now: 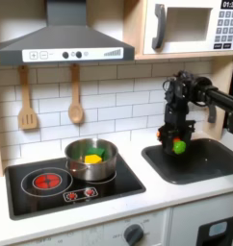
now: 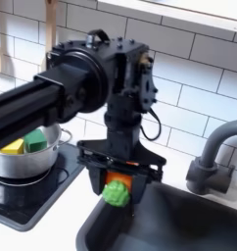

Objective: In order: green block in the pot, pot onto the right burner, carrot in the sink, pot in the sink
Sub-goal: 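Put the carrot in the sink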

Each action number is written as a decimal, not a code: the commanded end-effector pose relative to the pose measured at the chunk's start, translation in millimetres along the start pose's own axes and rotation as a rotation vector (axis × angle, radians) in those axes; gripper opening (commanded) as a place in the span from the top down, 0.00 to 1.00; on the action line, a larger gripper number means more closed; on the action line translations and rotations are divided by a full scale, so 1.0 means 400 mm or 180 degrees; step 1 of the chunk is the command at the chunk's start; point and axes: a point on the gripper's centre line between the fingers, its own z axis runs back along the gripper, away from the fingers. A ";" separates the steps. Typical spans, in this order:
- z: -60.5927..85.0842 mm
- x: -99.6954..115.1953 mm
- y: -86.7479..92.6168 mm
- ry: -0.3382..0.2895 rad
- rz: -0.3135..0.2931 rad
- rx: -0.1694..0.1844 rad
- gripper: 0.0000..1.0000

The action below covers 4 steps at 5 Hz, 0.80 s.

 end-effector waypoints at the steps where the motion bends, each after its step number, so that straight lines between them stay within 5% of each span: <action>1: -0.016 -0.011 -0.060 0.0034 -0.0273 0.0013 1.00; 3: -0.059 -0.002 -0.054 0.0204 -0.0266 0.0047 1.00; 4: -0.065 0.003 -0.052 0.0227 -0.0301 0.0054 0.00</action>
